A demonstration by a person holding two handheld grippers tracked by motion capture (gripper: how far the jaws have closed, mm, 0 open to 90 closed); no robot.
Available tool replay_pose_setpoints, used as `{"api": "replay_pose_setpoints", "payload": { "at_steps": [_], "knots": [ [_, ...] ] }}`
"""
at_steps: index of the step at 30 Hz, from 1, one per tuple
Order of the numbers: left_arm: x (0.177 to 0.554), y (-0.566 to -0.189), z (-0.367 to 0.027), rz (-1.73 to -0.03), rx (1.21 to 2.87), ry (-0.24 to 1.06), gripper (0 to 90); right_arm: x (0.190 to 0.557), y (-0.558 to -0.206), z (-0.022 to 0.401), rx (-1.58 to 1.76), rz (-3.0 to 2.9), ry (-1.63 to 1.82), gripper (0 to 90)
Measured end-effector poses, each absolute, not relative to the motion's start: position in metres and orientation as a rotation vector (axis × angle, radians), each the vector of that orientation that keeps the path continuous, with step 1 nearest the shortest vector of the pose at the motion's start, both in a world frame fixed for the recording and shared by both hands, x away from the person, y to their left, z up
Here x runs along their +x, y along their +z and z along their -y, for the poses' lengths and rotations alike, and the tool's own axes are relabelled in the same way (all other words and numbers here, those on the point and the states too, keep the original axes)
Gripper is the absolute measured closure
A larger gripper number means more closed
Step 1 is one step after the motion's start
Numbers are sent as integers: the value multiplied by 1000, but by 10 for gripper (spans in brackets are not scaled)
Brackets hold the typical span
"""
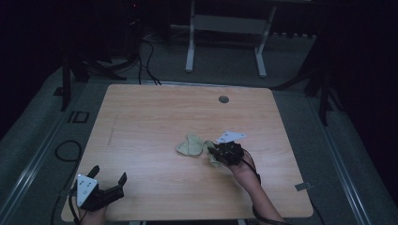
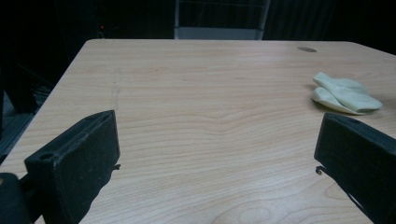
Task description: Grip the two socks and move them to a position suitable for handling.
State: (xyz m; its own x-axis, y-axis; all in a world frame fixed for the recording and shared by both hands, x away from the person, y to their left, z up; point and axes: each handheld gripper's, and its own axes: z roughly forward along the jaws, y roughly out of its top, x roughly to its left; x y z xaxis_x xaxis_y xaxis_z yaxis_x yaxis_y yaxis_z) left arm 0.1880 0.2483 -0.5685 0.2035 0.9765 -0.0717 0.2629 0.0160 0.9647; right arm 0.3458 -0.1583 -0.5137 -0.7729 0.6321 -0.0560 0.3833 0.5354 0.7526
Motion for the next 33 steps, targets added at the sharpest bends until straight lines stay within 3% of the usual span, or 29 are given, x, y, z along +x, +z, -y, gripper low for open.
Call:
{"api": "replay_pose_setpoints", "payload": {
  "at_steps": [8, 18, 24, 33],
  "knots": [
    [186, -566, -233, -1245, 1501, 900, 2, 312, -505, 151, 643, -2587, 1164, 771],
    [180, -562, -211, -1153, 1571, 883, 2, 288, -529, 142, 365, -2776, 1112, 768],
    [177, -561, -199, -1110, 1585, 782, 2, 282, -546, 137, 300, -2857, 1049, 765],
    [179, -551, -165, -996, 1731, 607, 2, 282, -556, 136, 255, -2893, 1033, 747]
  ]
}}
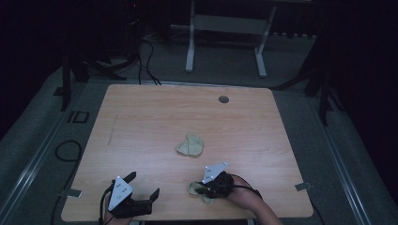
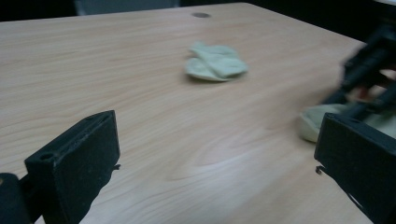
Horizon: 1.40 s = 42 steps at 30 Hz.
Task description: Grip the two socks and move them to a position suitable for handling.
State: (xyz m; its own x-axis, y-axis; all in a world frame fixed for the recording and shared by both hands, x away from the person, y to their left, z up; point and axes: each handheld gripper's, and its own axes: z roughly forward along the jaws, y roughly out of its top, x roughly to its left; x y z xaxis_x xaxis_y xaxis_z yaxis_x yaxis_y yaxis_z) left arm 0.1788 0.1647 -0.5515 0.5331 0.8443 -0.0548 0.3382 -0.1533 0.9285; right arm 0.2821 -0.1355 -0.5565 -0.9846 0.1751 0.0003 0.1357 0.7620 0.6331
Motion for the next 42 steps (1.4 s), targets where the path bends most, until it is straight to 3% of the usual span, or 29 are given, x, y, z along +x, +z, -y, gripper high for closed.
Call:
{"api": "replay_pose_setpoints", "payload": {
  "at_steps": [2, 5, 8, 10, 11, 14, 21, 25, 29, 31, 34, 37, 42],
  "knots": [
    [179, -553, -159, -972, 1757, 575, 2, 283, -556, 135, 256, -2901, 1029, 741],
    [182, -553, -152, -940, 1780, 483, 2, 282, -551, 134, 251, -2902, 1002, 612],
    [186, -549, -146, -883, 1800, 436, 148, 280, -537, 138, 258, -2875, 1062, 541],
    [192, -546, -140, -861, 1835, 379, 176, 280, -523, 143, 288, -2850, 1116, 537],
    [197, -546, -135, -855, 1845, 336, 258, 279, -517, 146, 318, -2831, 1147, 541],
    [208, -549, -125, -841, 1878, 260, 350, 273, -512, 151, 386, -2811, 1156, 570],
    [232, -561, -95, -850, 2005, 146, 441, 271, -532, 149, 387, -2833, 1026, 586],
    [242, -565, -82, -866, 2057, 153, 516, 274, -540, 146, 385, -2848, 981, 587],
    [247, -567, -77, -873, 2095, 150, 712, 276, -546, 147, 387, -2853, 975, 648],
    [248, -568, -75, -870, 2113, 134, 716, 276, -546, 147, 389, -2848, 973, 666],
    [249, -569, -70, -864, 2146, 128, 862, 274, -549, 149, 382, -2844, 975, 743],
    [249, -569, -68, -869, 2147, 139, 881, 272, -548, 151, 380, -2850, 969, 848],
    [246, -566, -71, -906, 2117, 181, 886, 270, -536, 162, 419, -2805, 1044, 868]
  ]
}}
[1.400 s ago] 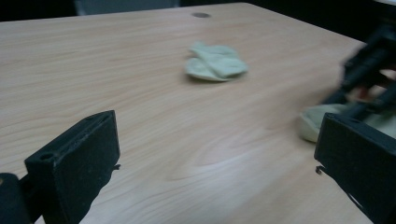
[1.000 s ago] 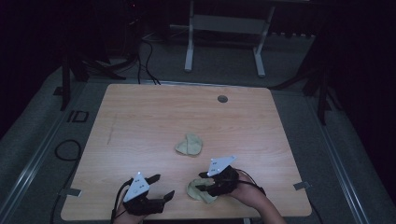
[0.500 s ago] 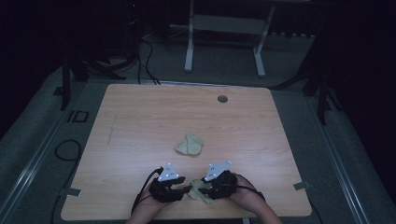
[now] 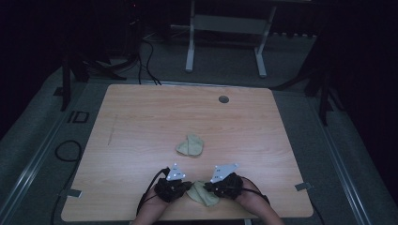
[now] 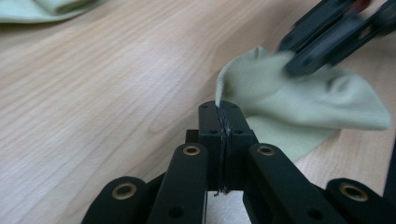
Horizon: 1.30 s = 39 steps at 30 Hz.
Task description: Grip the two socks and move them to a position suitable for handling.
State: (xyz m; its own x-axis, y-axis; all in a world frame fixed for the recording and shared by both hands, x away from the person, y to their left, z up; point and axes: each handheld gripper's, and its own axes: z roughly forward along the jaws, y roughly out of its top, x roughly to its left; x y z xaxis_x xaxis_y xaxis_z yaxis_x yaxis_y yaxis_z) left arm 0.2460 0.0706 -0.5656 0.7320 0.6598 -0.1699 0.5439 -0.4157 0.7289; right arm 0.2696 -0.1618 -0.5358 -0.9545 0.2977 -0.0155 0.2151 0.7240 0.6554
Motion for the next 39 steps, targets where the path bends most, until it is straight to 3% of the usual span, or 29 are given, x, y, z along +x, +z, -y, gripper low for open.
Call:
{"api": "replay_pose_setpoints", "payload": {
  "at_steps": [12, 24, 26, 29, 31, 34, 37, 39],
  "knots": [
    [235, -544, -89, -969, 2029, 238, 885, 274, -497, 219, 703, -2589, 1233, 867],
    [239, -565, -85, -1018, 2044, 211, 883, 275, -534, 248, 981, -2582, 1170, 861],
    [240, -567, -84, -1000, 2059, 190, 872, 276, -540, 248, 990, -2606, 1151, 810],
    [239, -565, -85, -991, 2041, 219, 744, 277, -544, 248, 991, -2603, 1141, 703],
    [239, -562, -87, -1000, 2012, 228, 725, 277, -541, 249, 987, -2588, 1151, 666],
    [237, -556, -88, -985, 1989, 257, 744, 273, -535, 247, 959, -2576, 1165, 682],
    [233, -548, -84, -957, 1972, 279, 873, 269, -533, 242, 928, -2559, 1176, 767],
    [231, -547, -77, -931, 1988, 276, 893, 267, -535, 239, 924, -2562, 1162, 812]
  ]
}}
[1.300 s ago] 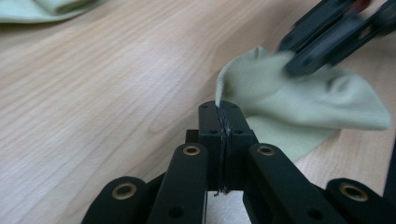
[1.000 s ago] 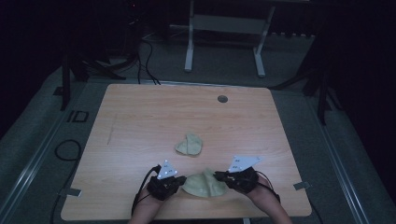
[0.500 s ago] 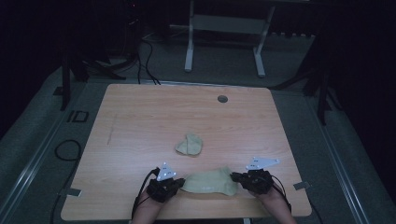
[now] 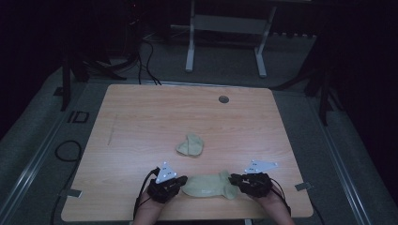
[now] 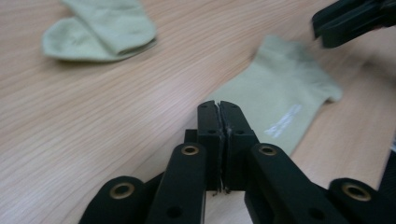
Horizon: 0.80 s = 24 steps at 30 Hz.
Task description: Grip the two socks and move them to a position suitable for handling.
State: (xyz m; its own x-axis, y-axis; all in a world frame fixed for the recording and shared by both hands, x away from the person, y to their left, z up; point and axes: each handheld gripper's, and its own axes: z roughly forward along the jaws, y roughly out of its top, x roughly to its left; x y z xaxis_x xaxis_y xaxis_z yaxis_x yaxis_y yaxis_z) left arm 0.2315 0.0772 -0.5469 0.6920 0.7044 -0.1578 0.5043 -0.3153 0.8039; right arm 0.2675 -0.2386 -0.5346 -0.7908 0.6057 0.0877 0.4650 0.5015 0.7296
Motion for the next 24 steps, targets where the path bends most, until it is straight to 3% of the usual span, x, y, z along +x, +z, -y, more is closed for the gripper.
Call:
{"api": "replay_pose_setpoints", "payload": {
  "at_steps": [7, 24],
  "knots": [
    [242, -567, -59, -947, 2111, 247, 894, 265, -552, 228, 902, -2627, 1083, 821],
    [241, -571, -61, -944, 2108, 232, 893, 255, -562, 250, 908, -2598, 1102, 772]
  ]
}}
